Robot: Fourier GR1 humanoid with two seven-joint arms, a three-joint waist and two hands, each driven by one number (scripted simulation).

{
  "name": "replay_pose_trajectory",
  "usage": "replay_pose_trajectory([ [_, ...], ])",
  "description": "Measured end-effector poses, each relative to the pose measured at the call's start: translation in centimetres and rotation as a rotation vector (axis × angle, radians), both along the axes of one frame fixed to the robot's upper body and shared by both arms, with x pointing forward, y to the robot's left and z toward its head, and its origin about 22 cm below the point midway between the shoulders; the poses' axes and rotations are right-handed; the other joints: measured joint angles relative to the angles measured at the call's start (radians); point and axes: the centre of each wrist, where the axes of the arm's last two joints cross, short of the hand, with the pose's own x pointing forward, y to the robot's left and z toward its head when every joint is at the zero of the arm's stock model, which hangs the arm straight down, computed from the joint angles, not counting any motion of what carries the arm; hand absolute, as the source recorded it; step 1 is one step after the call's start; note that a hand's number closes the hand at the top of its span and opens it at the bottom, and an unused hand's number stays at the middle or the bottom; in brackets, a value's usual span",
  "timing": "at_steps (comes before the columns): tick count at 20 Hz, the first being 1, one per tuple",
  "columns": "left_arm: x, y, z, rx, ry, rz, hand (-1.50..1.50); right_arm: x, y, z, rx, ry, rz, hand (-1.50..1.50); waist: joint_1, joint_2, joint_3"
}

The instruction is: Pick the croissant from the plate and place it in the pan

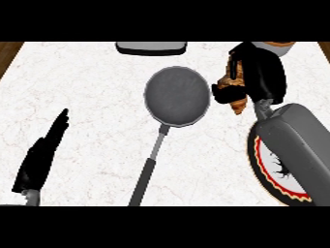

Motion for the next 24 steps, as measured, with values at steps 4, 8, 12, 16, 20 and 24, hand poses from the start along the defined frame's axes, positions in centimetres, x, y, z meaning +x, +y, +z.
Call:
replay_pose_trajectory([
  [4, -0.1, -0.1, -0.1, 0.003, -0.006, -0.005, 0.00, 2.7, 2.9, -0.5, 0.069, 0.037, 0.021, 1.50, 0.008, 0.003, 0.000],
  [8, 0.1, -0.1, 0.7, -0.002, -0.006, -0.012, 0.00, 4.7, 5.3, -2.3, 0.113, 0.083, 0.045, 1.50, 0.016, 0.006, 0.000],
  [12, 0.0, -0.4, 0.7, -0.003, -0.016, -0.026, 0.00, 6.1, 6.8, -4.4, 0.100, 0.156, 0.055, 1.50, 0.030, 0.012, 0.000],
  [16, 0.4, -0.5, 1.1, -0.007, -0.028, -0.041, 0.00, 6.8, 8.0, -6.0, 0.035, 0.232, 0.083, 1.50, 0.045, 0.019, 0.000],
  [20, 0.6, -1.3, 1.0, -0.005, -0.035, -0.058, 0.00, 6.7, 7.9, -7.5, 0.185, 0.360, 0.063, -1.50, 0.061, 0.027, 0.002],
  [24, 0.8, -1.9, 0.8, -0.001, -0.039, -0.071, 0.00, 6.8, 7.2, -8.5, 0.374, 0.440, 0.032, -1.50, 0.075, 0.033, 0.002],
])
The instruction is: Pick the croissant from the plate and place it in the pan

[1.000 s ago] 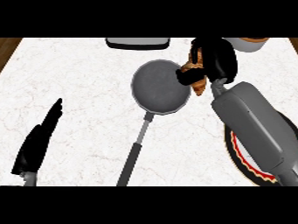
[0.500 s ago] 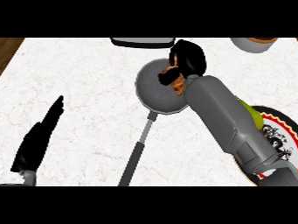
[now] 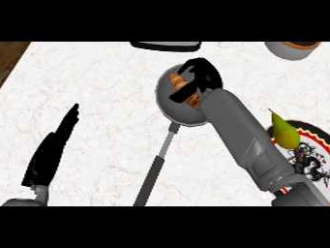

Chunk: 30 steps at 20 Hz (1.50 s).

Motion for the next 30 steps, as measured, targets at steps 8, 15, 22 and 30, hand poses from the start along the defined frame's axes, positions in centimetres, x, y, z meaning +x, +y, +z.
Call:
replay_pose_trajectory([
  [8, 0.2, -0.4, 0.7, 0.000, 0.000, -0.010, 0.00, 0.3, -0.7, 0.2, 0.249, -0.210, -0.107, -1.50, 0.004, -0.002, 0.001],
  [15, -0.7, 0.4, 0.3, -0.001, 0.008, 0.011, 0.00, 1.1, -2.7, 0.8, 0.384, -0.371, -0.331, -1.50, -0.018, -0.009, 0.000],
  [22, -1.3, 1.5, -0.1, 0.002, 0.029, 0.055, 0.00, 0.9, -8.5, -1.0, 0.446, -0.456, -0.472, -1.50, -0.059, -0.022, -0.001],
  [30, -1.6, 2.5, -0.5, 0.004, 0.038, 0.085, 0.00, -1.4, -18.4, -3.4, 0.402, -0.523, -0.465, -1.50, -0.091, -0.035, -0.001],
])
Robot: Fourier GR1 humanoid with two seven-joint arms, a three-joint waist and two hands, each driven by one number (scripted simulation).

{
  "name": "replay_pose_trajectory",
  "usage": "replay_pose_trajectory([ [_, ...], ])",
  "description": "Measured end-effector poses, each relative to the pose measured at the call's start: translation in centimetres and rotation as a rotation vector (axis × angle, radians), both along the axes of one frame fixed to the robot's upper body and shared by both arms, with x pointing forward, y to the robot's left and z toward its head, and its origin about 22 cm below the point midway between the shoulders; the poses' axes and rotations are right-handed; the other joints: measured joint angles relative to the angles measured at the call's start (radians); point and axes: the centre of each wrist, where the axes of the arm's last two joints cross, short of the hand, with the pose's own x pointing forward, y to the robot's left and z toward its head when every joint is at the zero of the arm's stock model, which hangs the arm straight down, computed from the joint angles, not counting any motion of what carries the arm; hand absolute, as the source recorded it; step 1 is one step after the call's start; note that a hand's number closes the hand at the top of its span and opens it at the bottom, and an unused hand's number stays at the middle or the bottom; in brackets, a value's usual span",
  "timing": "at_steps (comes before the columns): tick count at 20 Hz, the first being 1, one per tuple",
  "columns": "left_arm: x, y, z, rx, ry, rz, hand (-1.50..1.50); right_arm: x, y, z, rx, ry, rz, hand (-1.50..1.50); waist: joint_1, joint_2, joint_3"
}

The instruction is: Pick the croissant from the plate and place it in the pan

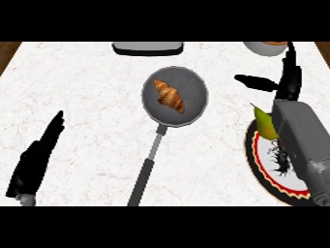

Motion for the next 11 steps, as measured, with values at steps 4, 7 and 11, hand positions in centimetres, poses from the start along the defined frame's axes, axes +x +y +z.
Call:
replay_pose_trajectory([
  [4, -0.2, 0.4, -0.1, 0.001, 0.002, 0.013, 0.00, -2.0, -4.8, -0.4, -0.021, -0.006, 0.003, -1.50, -0.010, -0.004, -0.001],
  [7, 0.1, 0.5, -0.4, -0.003, -0.002, 0.014, 0.00, -3.5, -7.5, -0.1, -0.022, -0.005, 0.016, -1.50, -0.014, -0.005, -0.001],
  [11, -0.1, 0.0, -0.4, -0.006, -0.003, 0.012, 0.00, -5.7, -10.9, -0.6, -0.027, 0.001, 0.026, -1.50, -0.010, -0.004, -0.001],
])
